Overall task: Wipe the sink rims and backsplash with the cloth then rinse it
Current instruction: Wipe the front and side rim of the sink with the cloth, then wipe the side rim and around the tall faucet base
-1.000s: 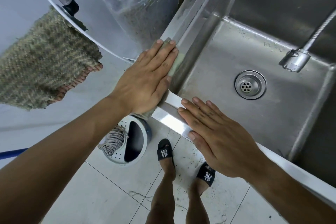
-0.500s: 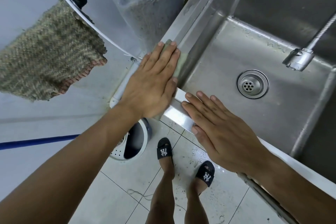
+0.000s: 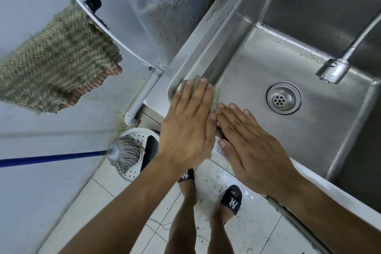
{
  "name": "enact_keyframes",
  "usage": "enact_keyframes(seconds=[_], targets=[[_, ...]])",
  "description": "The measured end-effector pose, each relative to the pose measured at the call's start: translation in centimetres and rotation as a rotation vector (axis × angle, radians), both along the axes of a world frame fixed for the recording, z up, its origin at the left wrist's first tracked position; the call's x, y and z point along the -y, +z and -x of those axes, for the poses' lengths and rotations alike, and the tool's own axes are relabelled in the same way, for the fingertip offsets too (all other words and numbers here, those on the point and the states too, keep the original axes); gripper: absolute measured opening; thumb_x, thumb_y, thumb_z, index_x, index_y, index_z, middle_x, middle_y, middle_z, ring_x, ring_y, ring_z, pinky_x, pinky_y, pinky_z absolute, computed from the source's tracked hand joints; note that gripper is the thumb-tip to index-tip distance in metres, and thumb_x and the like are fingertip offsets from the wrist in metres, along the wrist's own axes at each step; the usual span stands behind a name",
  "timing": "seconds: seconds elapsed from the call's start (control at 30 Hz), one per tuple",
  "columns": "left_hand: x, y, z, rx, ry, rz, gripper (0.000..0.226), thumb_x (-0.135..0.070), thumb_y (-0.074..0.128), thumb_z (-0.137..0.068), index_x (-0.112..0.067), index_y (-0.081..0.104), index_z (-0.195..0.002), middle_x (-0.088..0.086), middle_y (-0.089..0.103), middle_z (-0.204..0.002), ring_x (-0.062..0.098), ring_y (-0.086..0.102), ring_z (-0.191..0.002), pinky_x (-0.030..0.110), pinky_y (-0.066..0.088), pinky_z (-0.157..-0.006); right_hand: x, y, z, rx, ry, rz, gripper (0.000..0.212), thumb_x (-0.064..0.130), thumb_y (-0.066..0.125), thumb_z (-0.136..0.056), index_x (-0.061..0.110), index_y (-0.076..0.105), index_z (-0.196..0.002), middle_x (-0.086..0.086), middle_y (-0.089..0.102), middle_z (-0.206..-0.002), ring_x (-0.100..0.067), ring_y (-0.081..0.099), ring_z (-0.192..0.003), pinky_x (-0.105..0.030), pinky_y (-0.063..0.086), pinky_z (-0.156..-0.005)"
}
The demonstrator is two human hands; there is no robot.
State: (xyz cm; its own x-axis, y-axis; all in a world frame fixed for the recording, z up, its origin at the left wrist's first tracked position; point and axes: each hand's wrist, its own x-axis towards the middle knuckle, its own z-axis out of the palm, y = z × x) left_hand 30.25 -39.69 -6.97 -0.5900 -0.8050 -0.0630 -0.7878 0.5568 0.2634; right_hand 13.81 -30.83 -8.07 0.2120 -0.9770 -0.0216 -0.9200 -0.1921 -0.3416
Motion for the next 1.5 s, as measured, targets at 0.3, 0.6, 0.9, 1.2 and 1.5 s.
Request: enact_keyframes(seconds=[0.3,0.6,0.9,1.2,1.5], targets=[[11.8,1.0,-5.3,0.09,-0.402,-0.078,0.061,-0.039,0.021,-0.11,-0.021,0.005,-0.167,-0.005,-0.004,-0.174,0.017,-0.013,-0.16,0.037,-0.009,-0.129,0.1,-0.1,0.1,-0.014,0.026,-0.023,0.058,0.036,0.02,-0.112,0.009,0.023,-0.163,-0.008,0.018,-0.171,-0.019,0.011,-0.16,-0.046,0.024,-0.128],[16.1,0.8,3.3,0.1,-0.29,0.024,0.062,-0.038,0.016,-0.11,-0.015,0.006,-0.166,0.004,0.0,-0.175,0.029,-0.009,-0.16,0.045,-0.001,-0.131,0.3,0.2,-0.2,-0.006,0.012,-0.028,0.057,0.035,0.022,-0.111,0.009,0.028,-0.162,-0.005,0.021,-0.171,-0.018,0.014,-0.16,-0.046,0.028,-0.127],[14.2,0.0,4.1,0.032,-0.1,0.049,0.063,-0.037,0.018,-0.109,-0.012,0.01,-0.166,0.005,0.005,-0.174,0.029,0.001,-0.161,0.045,0.004,-0.13,0.7,0.7,-0.1,0.001,0.031,-0.038,0.057,0.035,0.024,-0.111,0.011,0.022,-0.163,-0.004,0.014,-0.173,-0.019,0.011,-0.16,-0.045,0.026,-0.127],[15.5,0.2,3.9,0.047,-0.213,-0.003,0.064,-0.039,0.013,-0.108,-0.016,0.005,-0.166,-0.001,-0.003,-0.174,0.022,-0.009,-0.16,0.04,-0.005,-0.13,2.7,0.7,-0.8,-0.013,0.154,-0.05,0.057,0.032,0.028,-0.111,0.01,0.024,-0.163,-0.004,0.014,-0.173,-0.018,0.005,-0.161,-0.043,0.021,-0.129],[15.7,0.0,3.6,-0.014,-0.216,-0.022,0.063,-0.039,0.017,-0.108,-0.015,0.009,-0.166,0.0,0.0,-0.174,0.022,-0.006,-0.161,0.041,-0.003,-0.131,7.1,0.4,-1.9,0.051,0.359,0.004,0.056,0.027,0.029,-0.11,0.012,0.023,-0.164,-0.002,0.019,-0.172,-0.012,0.008,-0.16,-0.039,0.018,-0.129]])
